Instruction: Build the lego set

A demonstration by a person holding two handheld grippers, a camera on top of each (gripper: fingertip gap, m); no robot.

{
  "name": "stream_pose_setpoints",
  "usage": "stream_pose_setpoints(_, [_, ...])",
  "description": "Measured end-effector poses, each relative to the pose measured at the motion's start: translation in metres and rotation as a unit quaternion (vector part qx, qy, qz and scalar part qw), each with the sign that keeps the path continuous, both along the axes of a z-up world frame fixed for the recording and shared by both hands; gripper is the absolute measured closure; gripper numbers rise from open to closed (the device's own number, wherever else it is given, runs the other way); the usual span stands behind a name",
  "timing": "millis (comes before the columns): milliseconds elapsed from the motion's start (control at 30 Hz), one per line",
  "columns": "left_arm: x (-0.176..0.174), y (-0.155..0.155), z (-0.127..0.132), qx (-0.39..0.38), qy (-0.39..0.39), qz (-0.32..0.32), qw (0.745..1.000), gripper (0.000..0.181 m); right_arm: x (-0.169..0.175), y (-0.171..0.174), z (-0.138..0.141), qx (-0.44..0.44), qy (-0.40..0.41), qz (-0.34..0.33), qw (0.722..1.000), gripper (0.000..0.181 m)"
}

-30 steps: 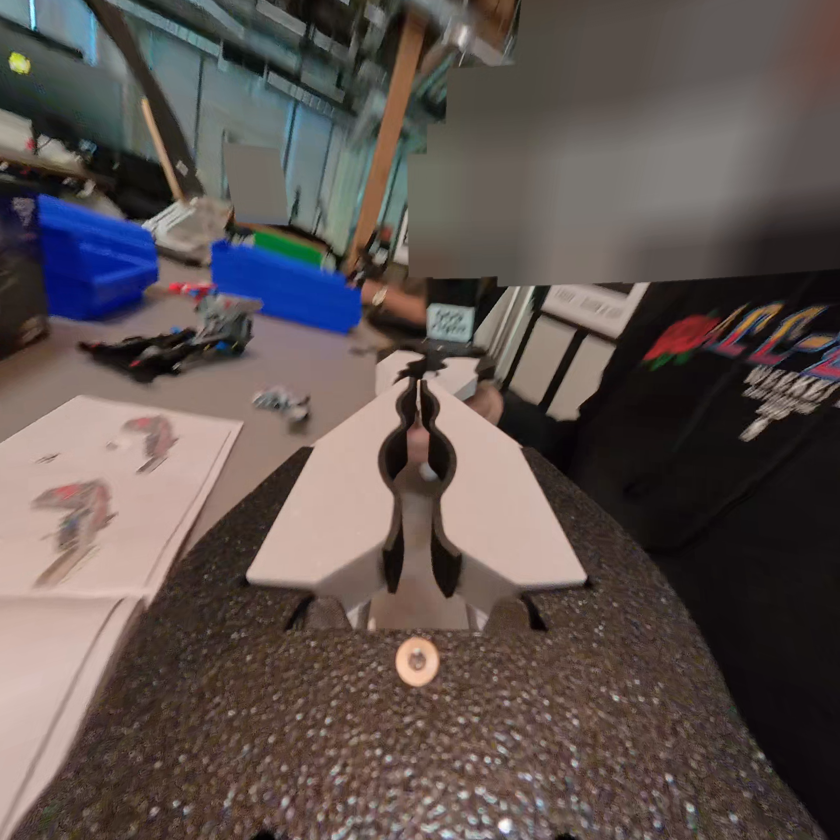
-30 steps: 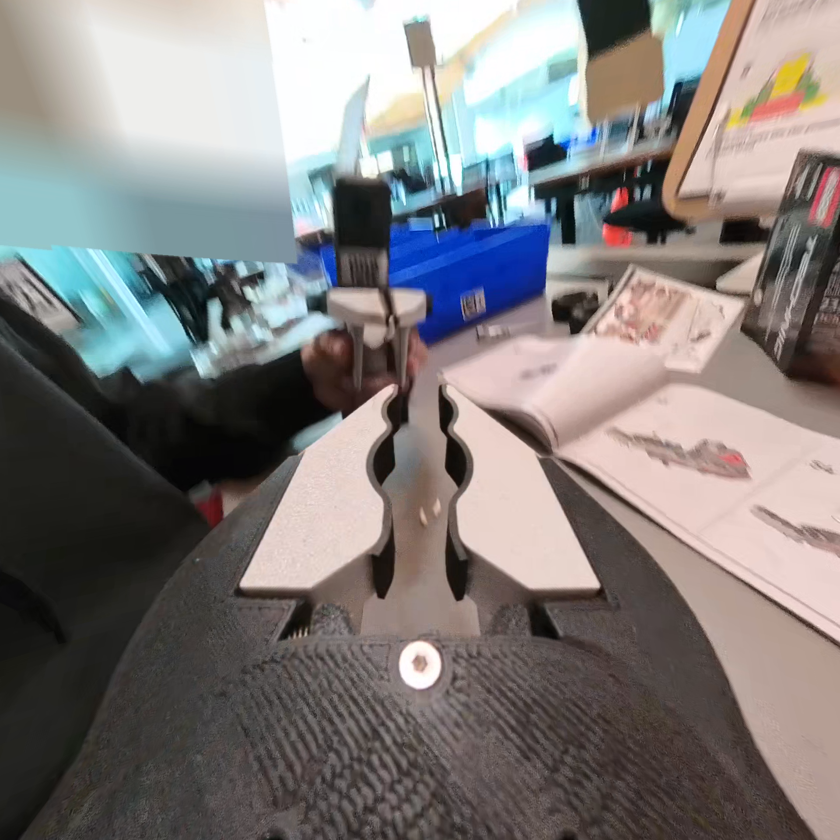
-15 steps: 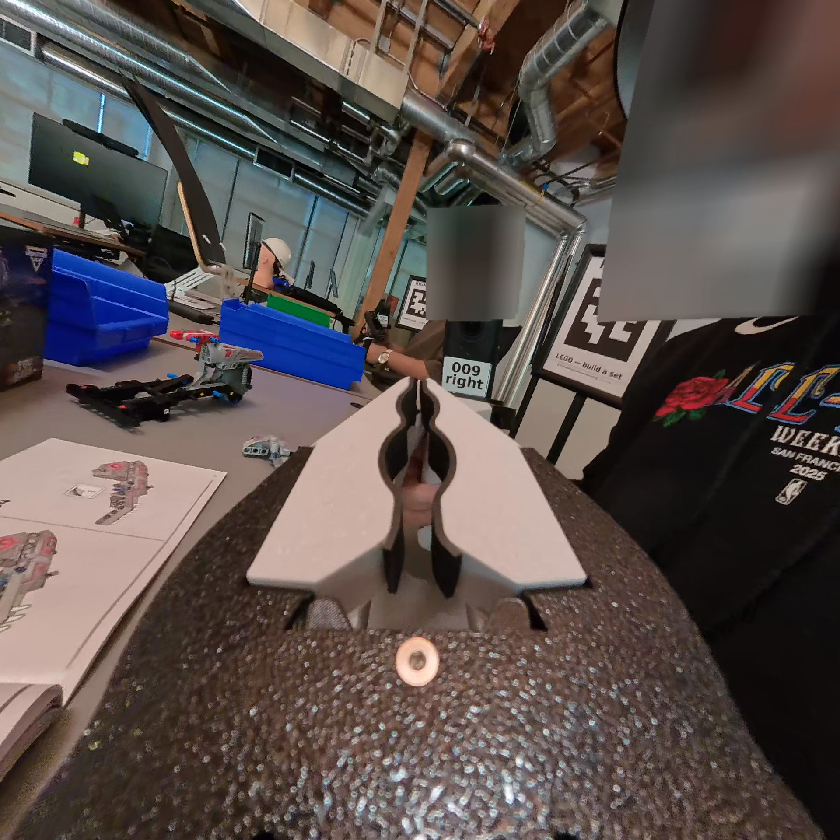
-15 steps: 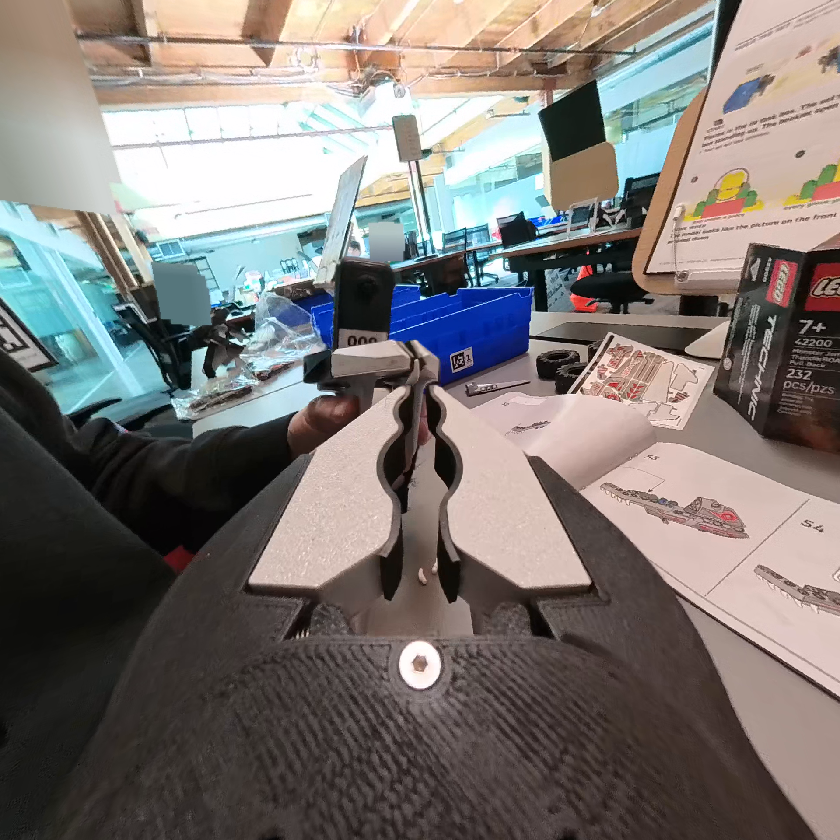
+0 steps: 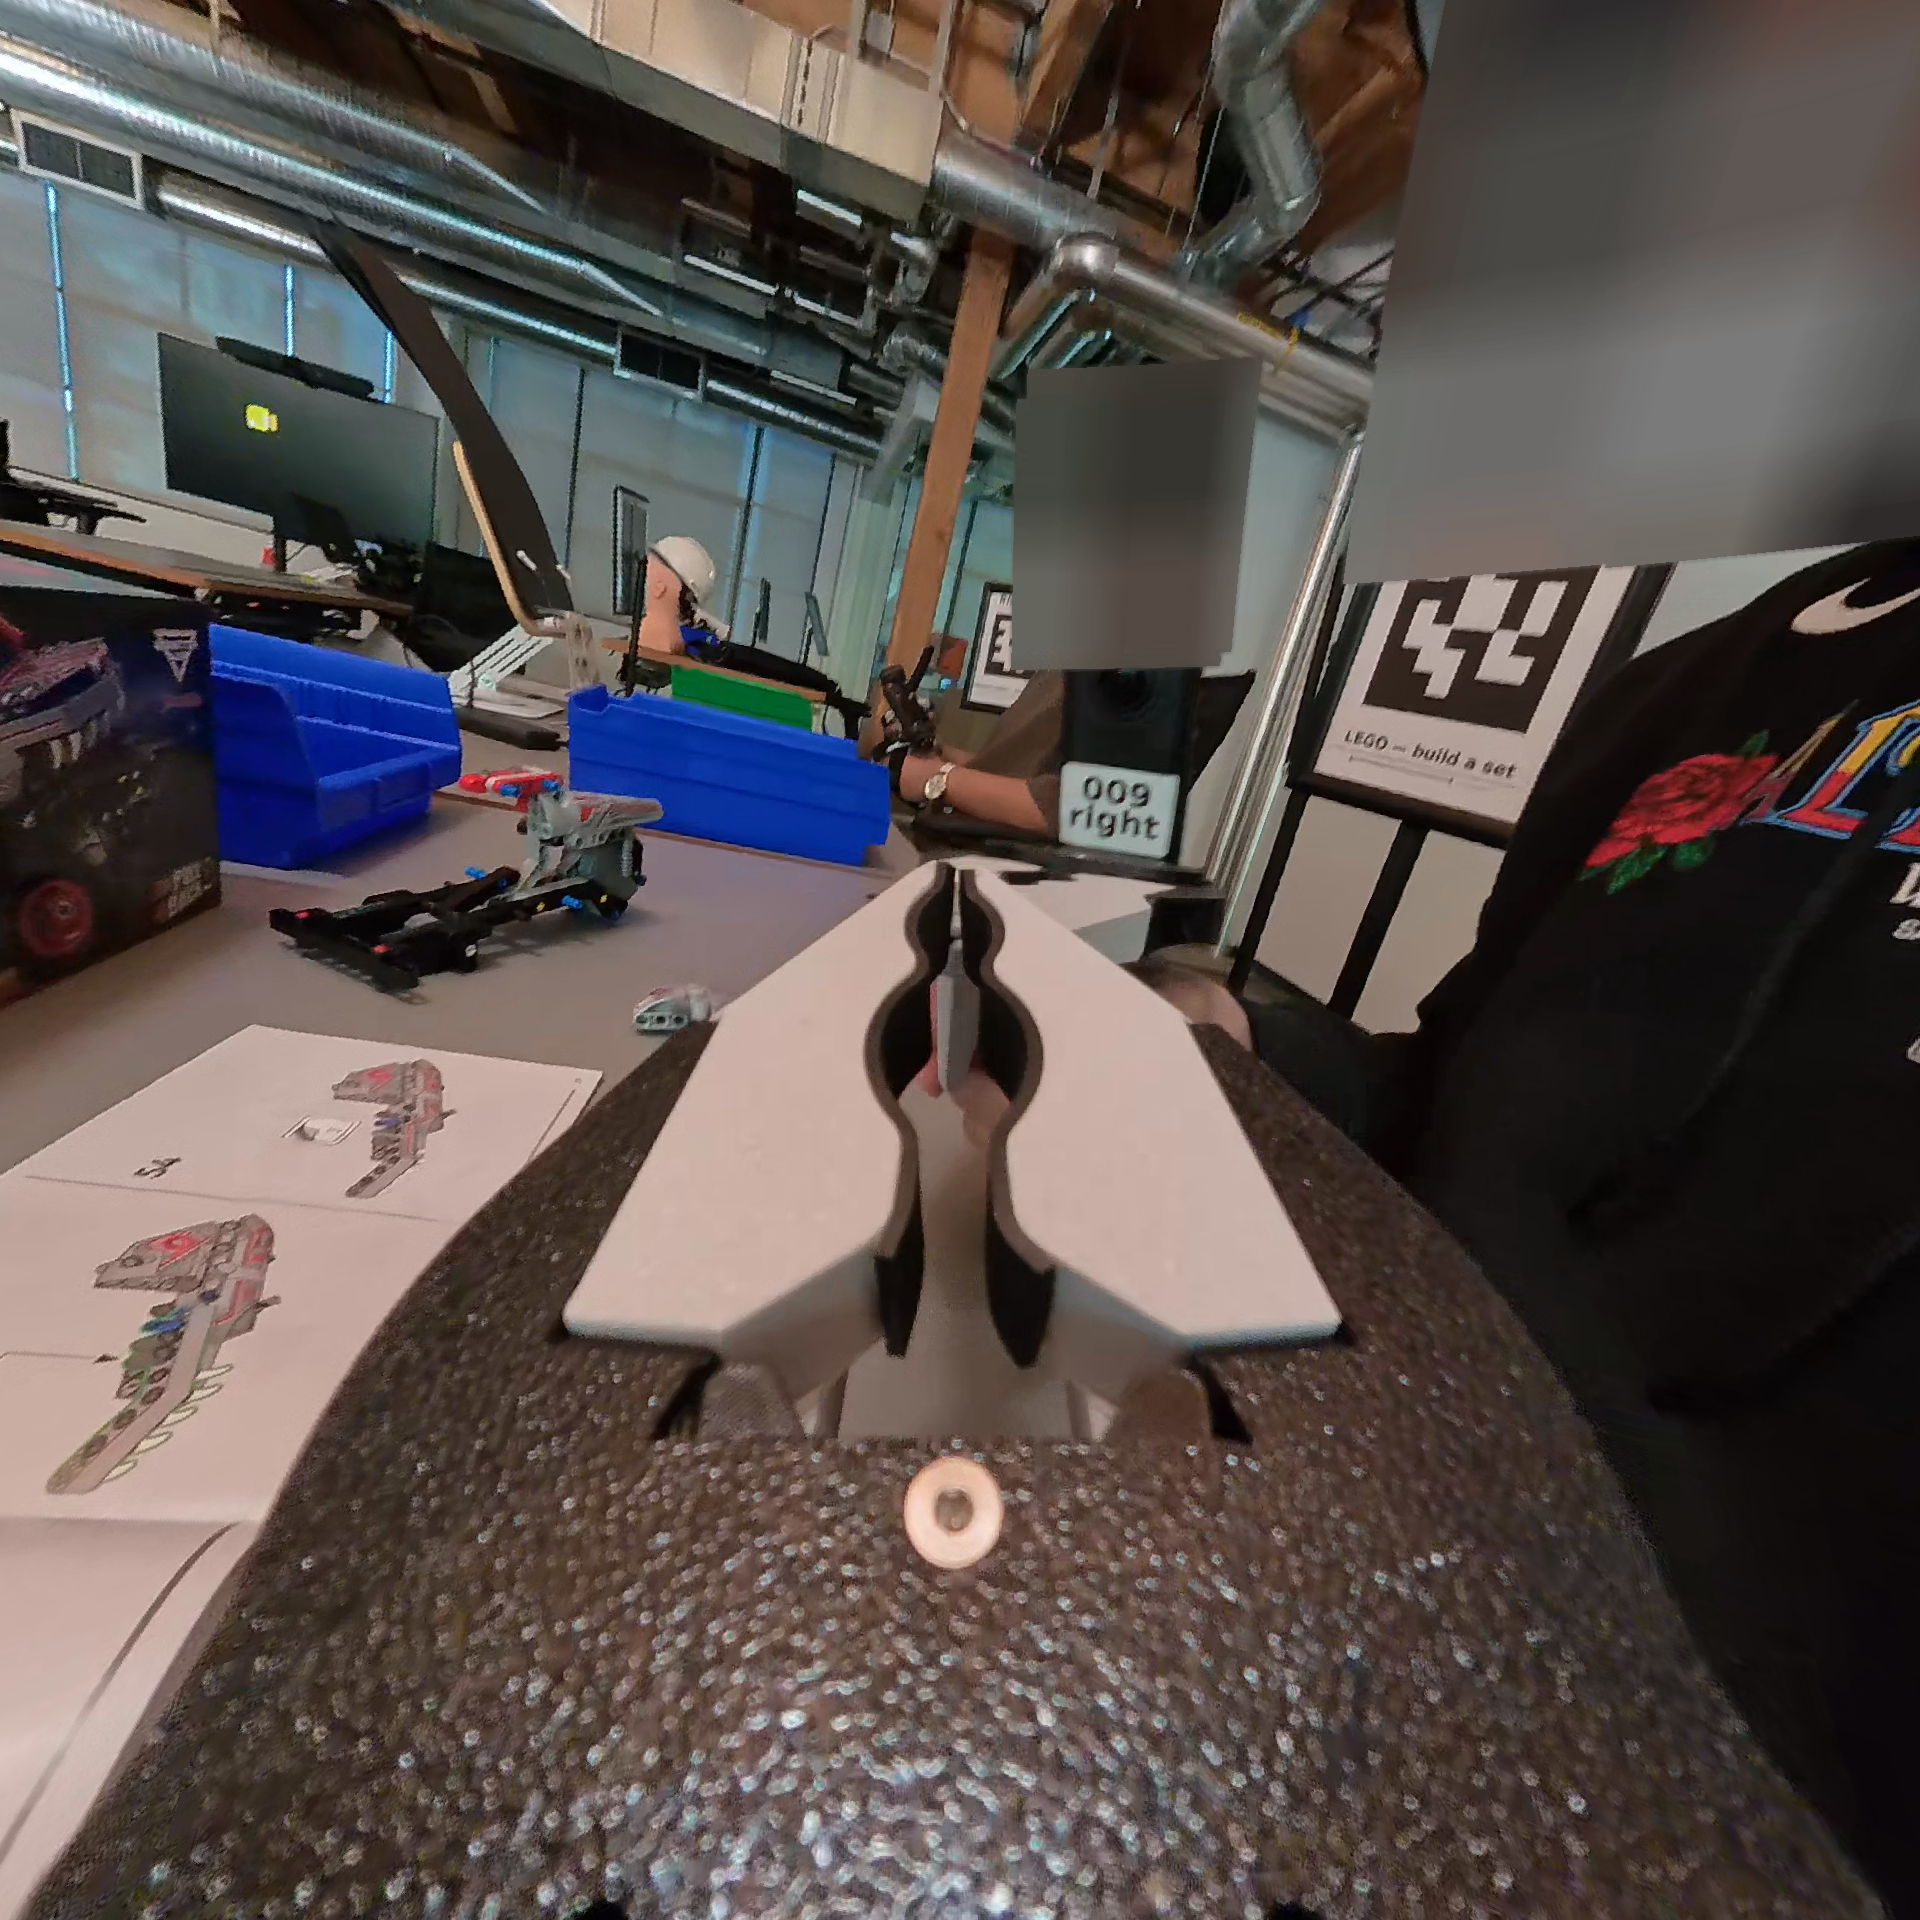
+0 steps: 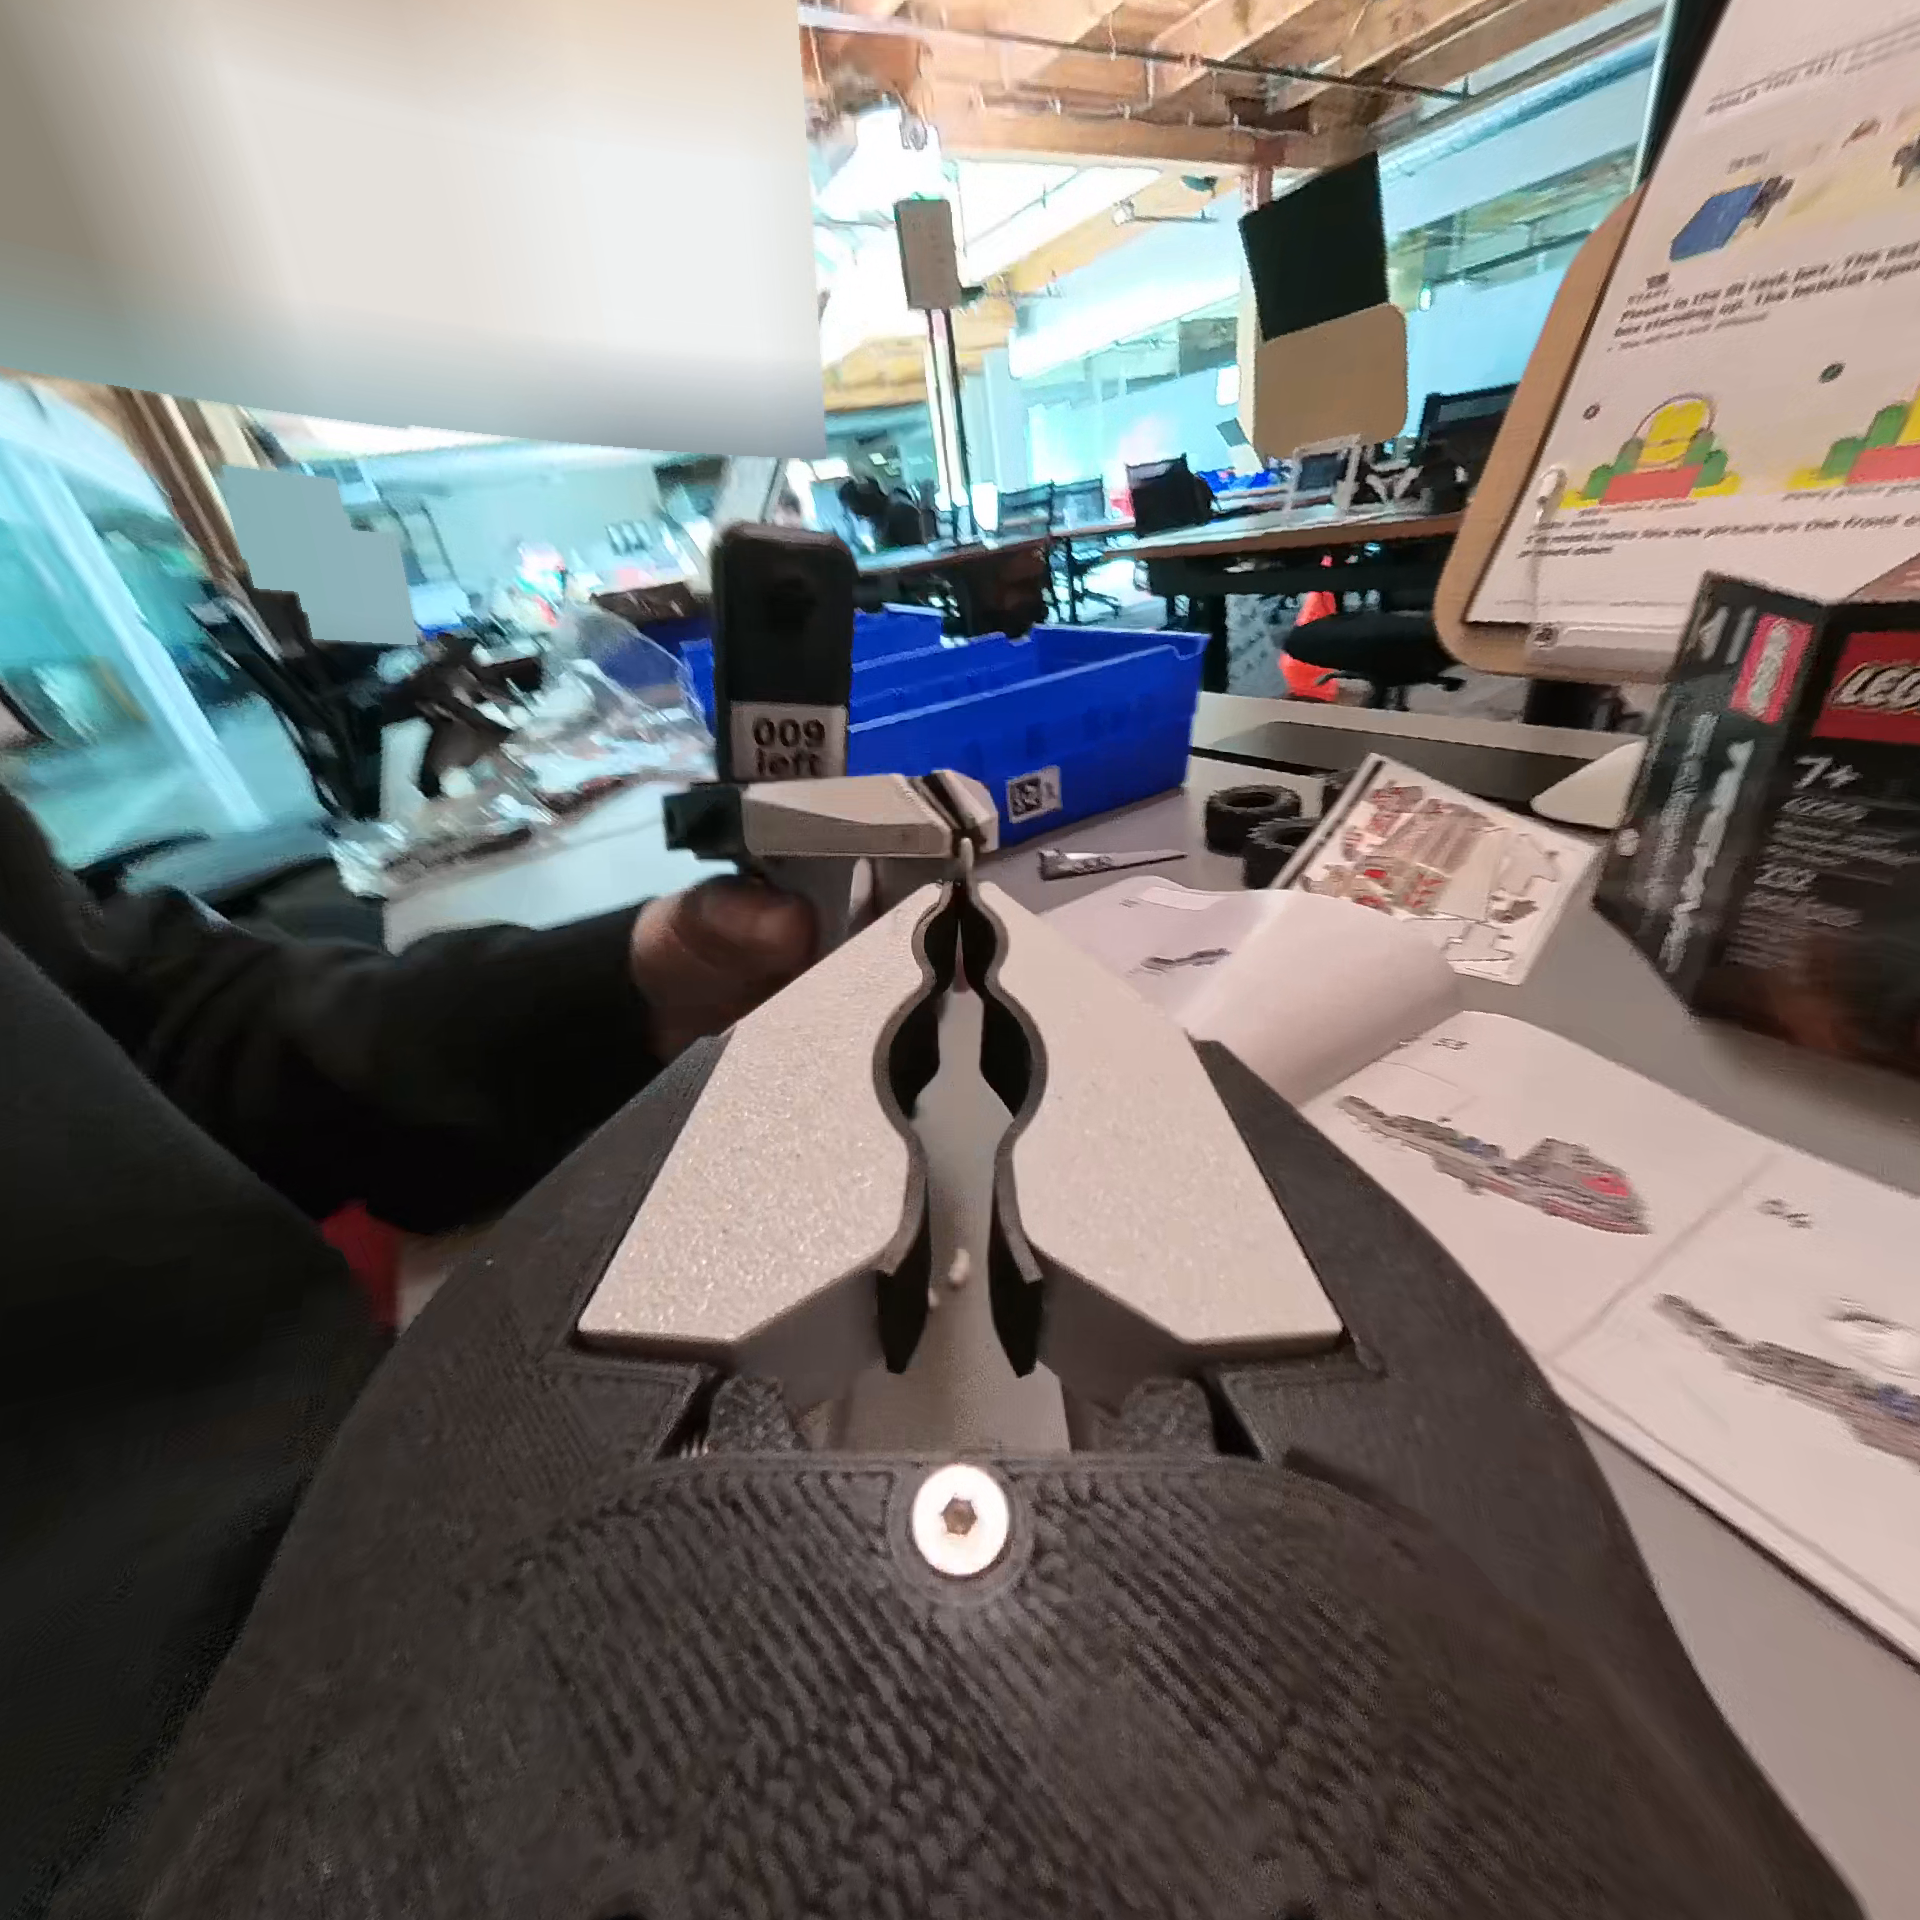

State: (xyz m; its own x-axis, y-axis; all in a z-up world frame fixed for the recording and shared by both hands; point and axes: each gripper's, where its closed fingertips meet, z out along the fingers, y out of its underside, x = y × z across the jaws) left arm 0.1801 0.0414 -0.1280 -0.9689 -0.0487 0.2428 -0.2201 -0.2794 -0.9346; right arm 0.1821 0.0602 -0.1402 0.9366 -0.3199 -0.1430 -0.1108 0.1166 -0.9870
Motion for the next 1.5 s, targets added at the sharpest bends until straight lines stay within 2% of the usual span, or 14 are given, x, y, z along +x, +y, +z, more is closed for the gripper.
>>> stream_pose_setpoints(200, [0.003,0.0,-0.011,0.044,-0.021,0.022,0.999,0.181,0.008,0.001,-0.014,-0.121,-0.101,-0.061,0.986,0.181])
stream_pose_setpoints(333, [0.003,-0.001,-0.014,0.052,-0.024,0.022,0.998,0.181,0.011,0.002,-0.023,-0.163,-0.126,-0.08,0.975,0.181])
stream_pose_setpoints(500, [0.005,0.0,-0.019,0.068,-0.028,0.031,0.997,0.181,0.012,0.002,-0.025,-0.151,-0.111,-0.075,0.979,0.181])
stream_pose_setpoints(600, [0.004,0.001,-0.017,0.058,-0.023,0.025,0.998,0.181,0.005,0.007,-0.024,-0.11,-0.067,-0.029,0.991,0.181])
stream_pose_setpoints(700, [0.003,0.003,-0.005,0.006,0.01,0.009,1.0,0.181,0.006,0.003,-0.014,-0.037,-0.017,-0.011,0.999,0.18])
stream_pose_setpoints(800, [0.004,0.003,0.001,-0.041,0.055,-0.005,0.998,0.181,0.004,0.005,-0.006,-0.01,-0.005,0.002,1.0,0.173])
stream_pose_setpoints(933, [0.002,0.003,0.011,-0.111,0.115,-0.036,0.986,0.181,0.0,0.006,0.006,0.052,0.031,0.034,0.998,0.175])
stream_pose_setpoints(1000, [0.003,0.002,0.011,-0.12,0.126,-0.038,0.984,0.181,0.002,0.003,0.01,0.079,0.049,0.041,0.995,0.176])
stream_pose_setpoints(1367, [0.002,0.0,0.007,-0.104,0.099,-0.032,0.989,0.181,0.0,-0.003,0.011,0.087,0.05,0.047,0.994,0.179])
stream_pose_setpoints(1500, [0.003,0.0,0.0,-0.059,0.079,-0.017,0.995,0.181,0.004,-0.004,0.002,0.017,0.005,0.011,1.0,0.18])
